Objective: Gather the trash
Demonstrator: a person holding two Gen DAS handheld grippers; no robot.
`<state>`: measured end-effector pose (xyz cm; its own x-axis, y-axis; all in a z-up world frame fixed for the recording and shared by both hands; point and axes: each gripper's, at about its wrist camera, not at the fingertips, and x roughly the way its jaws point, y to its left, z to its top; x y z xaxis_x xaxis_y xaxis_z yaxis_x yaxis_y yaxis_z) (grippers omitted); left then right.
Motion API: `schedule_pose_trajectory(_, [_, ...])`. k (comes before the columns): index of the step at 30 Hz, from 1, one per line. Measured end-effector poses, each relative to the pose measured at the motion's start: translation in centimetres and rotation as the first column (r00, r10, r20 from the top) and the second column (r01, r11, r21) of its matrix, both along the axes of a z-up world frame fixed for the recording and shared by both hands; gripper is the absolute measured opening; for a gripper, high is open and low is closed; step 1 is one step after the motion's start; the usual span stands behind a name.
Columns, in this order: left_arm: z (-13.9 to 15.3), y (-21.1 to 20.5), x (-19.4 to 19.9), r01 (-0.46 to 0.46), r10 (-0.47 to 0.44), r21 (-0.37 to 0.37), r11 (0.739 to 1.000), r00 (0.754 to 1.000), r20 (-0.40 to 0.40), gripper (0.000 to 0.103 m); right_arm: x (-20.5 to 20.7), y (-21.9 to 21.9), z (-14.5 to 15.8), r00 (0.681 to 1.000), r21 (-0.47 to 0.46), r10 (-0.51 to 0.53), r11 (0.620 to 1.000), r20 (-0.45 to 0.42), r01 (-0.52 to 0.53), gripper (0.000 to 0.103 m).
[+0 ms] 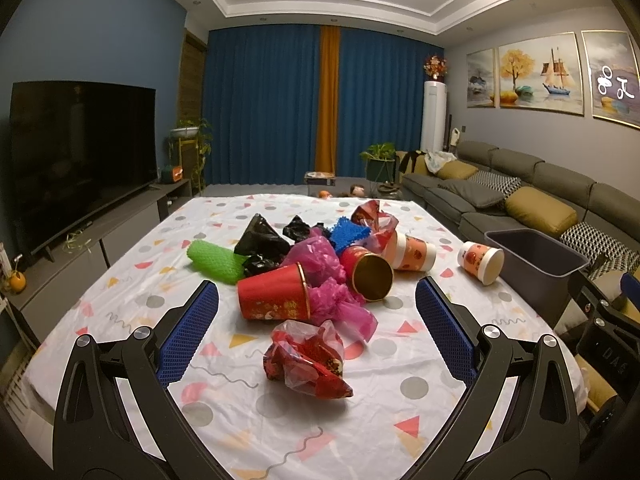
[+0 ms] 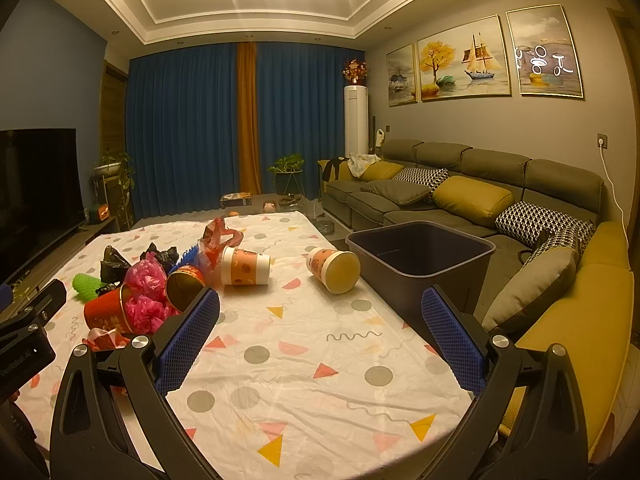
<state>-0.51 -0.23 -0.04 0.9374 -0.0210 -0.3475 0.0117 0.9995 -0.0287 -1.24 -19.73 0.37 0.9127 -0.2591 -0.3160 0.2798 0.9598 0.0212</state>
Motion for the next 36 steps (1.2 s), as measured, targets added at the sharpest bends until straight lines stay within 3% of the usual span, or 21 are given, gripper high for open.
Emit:
schedule_pose_trajectory(7, [-0.7,0.6,0.3,-0.001,0.001,0.003,1.0,1.0,-0.003,0.097,0.3,0.3,-0.2,1.0,-0.002,0.012,1.0,0.005,-0.012,0.098])
schedule_pose_trajectory(12, [-2.4,3.3,-0.2,-0.02,0.02,0.004,1.0,1.0,0.02,0.097,0.8,1.4,-0.5,0.999,-0.021,0.042,0.999,0.009,-0.042,0.098])
schedule_pose_trajectory(19, [-4.6,6.9,0.8,-0.058,0.057,-0.023,0.998,0.998,-0.036,0.097,2.0,3.0,-1.5,0.995,-0.016,0.099,0.995,0.011,-0.099,0.098])
schedule_pose_trajectory(26, [-6.4,5.2,3.2,0.037,-0.038,-0.019,0.999,0.993,-0.108,0.097,3.7,4.3,-2.5,0.989,-0.013,0.146,0.989,-0.013,-0.146,0.098])
schedule_pose_trajectory(32, [-7.8,4.1,6.5,0.086,-0.093,-0.045,0.995,0.975,-0.204,0.084,4.6,4.7,-3.1,0.988,-0.014,0.152,0.988,-0.032,-0.153,0.098])
schedule_pose_trajectory(36, [-8.8,3.8,7.9,0.115,-0.128,-0.065,0.991,0.957,-0.26,0.061,5.1,4.5,-3.4,0.989,-0.005,0.147,0.989,-0.036,-0.147,0.098])
